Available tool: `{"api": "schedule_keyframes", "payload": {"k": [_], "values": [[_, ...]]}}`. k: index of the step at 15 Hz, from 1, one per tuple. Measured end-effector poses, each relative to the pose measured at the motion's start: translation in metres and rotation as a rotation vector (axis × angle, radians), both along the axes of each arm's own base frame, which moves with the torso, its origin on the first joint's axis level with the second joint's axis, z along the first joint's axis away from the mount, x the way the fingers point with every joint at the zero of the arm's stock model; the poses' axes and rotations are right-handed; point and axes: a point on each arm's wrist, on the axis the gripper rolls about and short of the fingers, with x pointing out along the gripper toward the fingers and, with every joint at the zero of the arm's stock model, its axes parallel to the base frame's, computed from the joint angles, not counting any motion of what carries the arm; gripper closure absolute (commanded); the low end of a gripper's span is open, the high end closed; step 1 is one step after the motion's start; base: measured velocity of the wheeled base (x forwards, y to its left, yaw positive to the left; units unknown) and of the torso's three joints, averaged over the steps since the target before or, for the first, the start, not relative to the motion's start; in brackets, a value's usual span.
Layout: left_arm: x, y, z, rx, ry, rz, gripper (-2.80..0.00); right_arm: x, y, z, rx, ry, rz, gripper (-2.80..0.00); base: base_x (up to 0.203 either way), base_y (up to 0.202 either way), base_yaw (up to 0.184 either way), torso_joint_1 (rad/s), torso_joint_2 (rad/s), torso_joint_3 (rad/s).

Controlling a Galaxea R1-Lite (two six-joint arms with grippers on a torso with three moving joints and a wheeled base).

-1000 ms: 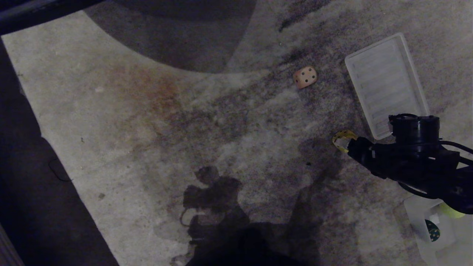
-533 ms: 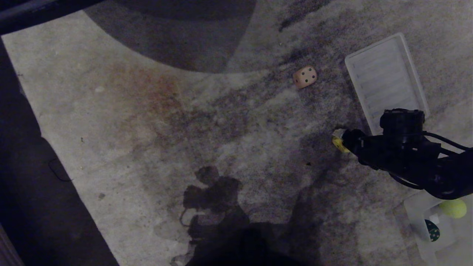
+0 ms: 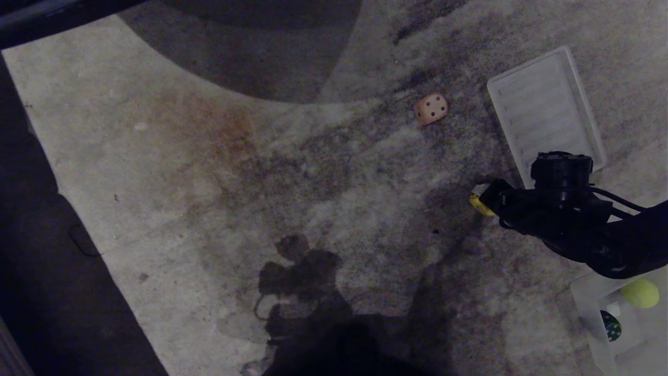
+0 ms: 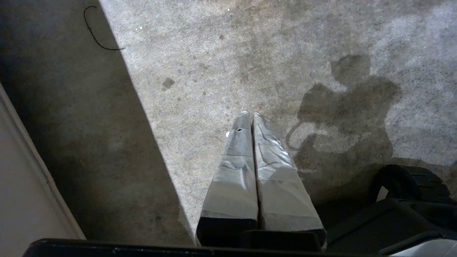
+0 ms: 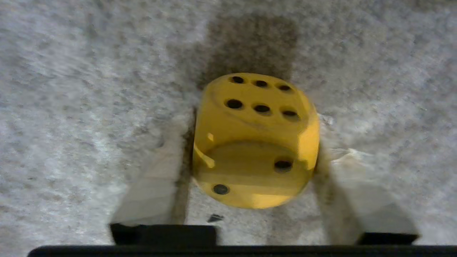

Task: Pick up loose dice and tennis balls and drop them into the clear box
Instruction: Pick up toys out of the box, then put the toys in the box

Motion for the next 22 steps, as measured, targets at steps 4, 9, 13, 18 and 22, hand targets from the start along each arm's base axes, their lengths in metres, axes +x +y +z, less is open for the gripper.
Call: {"api": "schedule_keyframes", "payload": {"k": [4,9,13,18,22], "values": [[0.0,0.0,0.0,0.0,0.0,0.0,0.0,-0.022,-0.008,0.013,-0.061,0.026,0.011,0.0,0.0,0.0,0.0,0.0,0.0,0.0],[0.0,0.0,0.0,0.0,0.0,0.0,0.0,-0.115,-0.028,0.036,-0.272,0.109,0.096,0.0,0.0,0.0,0.0,0.0,0.0,0.0],[0.0,0.0,0.0,0.0,0.0,0.0,0.0,-0.225,-0.047,0.026,-0.422,0.132,0.169,0.0,0.0,0.0,0.0,0.0,0.0,0.0],[0.0,0.0,0.0,0.0,0.0,0.0,0.0,-0.32,-0.06,-0.028,-0.522,0.155,0.181,0.0,0.0,0.0,0.0,0.0,0.0,0.0],[0.0,0.0,0.0,0.0,0.0,0.0,0.0,-0.348,-0.06,-0.054,-0.546,0.026,0.176,0.0,0.0,0.0,0.0,0.0,0.0,0.0]]}}
